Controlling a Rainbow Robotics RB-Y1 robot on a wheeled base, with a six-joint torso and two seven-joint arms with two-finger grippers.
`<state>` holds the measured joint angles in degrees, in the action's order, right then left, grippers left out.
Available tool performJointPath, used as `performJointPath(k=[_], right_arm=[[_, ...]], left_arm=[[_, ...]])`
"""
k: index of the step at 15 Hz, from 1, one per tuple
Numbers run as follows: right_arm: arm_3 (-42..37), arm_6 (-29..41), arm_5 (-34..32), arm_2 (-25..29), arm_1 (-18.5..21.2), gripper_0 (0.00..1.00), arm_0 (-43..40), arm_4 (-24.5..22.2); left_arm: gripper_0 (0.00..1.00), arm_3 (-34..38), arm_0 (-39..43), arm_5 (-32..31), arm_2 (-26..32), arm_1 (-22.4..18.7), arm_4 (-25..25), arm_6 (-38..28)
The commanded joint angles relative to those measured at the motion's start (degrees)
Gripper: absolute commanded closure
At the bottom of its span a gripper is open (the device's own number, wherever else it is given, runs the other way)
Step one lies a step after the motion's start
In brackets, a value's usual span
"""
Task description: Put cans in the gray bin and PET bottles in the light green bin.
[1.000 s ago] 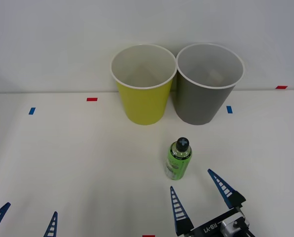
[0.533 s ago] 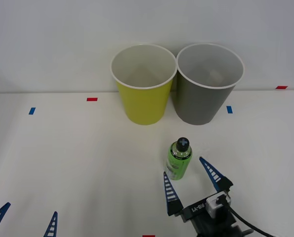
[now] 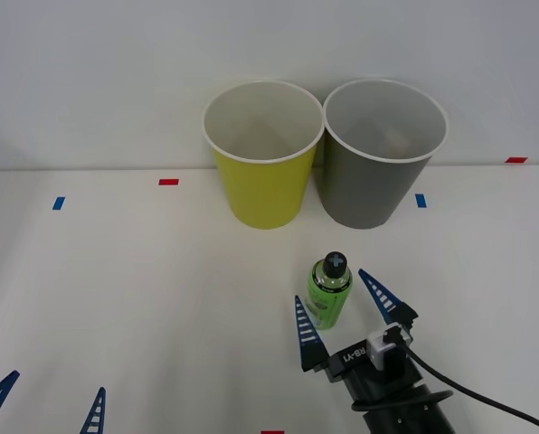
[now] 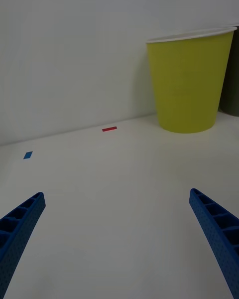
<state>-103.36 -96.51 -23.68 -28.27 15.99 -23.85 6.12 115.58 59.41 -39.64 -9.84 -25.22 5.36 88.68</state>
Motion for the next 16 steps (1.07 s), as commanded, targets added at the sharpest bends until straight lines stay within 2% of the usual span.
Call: performJointPath(k=[1,6,13,15,16], right_arm=[[0.0,-0.08,1.97,0.41,-0.79,0.0,0.82,0.03],[0.0,-0.43,5.58,0.76,-2.19,0.0,3.1,-0.06],[0.0,-0.87,6.19,1.38,-2.1,0.0,3.81,-0.06],[0.0,-0.87,6.28,1.38,-1.93,0.26,3.72,0.03],[0.0,-0.87,6.28,1.38,-1.75,0.45,3.72,0.29]], left_arm=[[0.0,0.0,0.0,0.01,0.0,0.0,0.0,0.0],[0.0,0.0,0.0,0.01,0.0,0.0,0.0,0.0],[0.0,0.0,0.0,0.01,0.0,0.0,0.0,0.0],[0.0,0.0,0.0,0.01,0.0,0.0,0.0,0.0],[0.0,0.0,0.0,0.01,0.0,0.0,0.0,0.0]])
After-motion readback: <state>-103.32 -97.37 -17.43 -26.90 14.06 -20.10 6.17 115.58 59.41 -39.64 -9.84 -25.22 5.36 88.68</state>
